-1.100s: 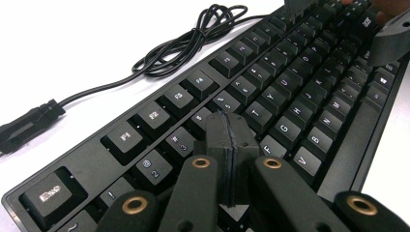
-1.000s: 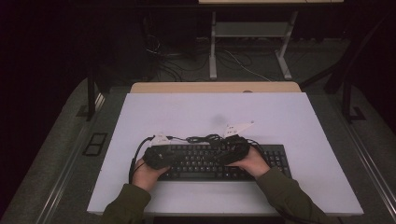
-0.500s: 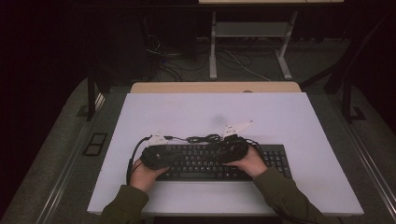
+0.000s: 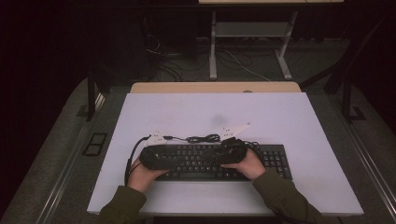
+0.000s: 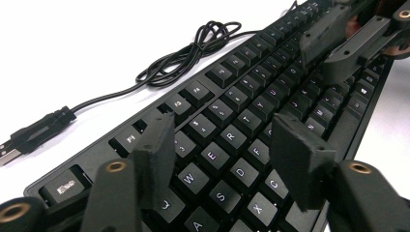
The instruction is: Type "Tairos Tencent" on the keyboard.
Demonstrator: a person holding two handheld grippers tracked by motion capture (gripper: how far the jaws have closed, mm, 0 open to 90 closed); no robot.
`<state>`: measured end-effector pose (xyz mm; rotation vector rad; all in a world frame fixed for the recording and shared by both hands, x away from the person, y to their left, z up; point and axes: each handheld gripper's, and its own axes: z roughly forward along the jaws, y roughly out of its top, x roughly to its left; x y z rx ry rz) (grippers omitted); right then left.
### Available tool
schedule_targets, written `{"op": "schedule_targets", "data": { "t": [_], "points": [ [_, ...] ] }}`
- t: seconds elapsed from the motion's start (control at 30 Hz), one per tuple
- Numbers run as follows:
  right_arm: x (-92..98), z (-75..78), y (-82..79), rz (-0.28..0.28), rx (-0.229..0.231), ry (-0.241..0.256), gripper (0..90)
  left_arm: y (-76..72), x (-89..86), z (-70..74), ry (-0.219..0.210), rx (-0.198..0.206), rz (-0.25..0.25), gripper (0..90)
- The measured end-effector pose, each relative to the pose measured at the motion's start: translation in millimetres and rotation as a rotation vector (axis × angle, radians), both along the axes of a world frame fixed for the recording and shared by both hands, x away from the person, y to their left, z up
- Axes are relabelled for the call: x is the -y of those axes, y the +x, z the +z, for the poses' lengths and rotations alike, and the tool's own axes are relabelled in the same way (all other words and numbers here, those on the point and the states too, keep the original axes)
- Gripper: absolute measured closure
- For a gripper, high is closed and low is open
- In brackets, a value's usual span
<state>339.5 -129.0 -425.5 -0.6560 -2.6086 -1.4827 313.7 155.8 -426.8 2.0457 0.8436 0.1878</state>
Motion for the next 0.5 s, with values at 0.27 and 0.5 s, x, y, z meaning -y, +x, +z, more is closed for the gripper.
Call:
{"op": "schedule_targets", "data": {
  "t": [0.27,0.5],
  "points": [
    [-5.1,-3.4,-3.9,0.039,0.0,-0.033,89.3,-0.2,3.1,-2.4,0.007,0.004,-0.013,30.9],
    [-10.3,-8.2,-6.9,0.066,-0.006,-0.06,89.5,-0.1,3.5,-2.7,0.006,0.009,-0.015,27.3]
  ]
}}
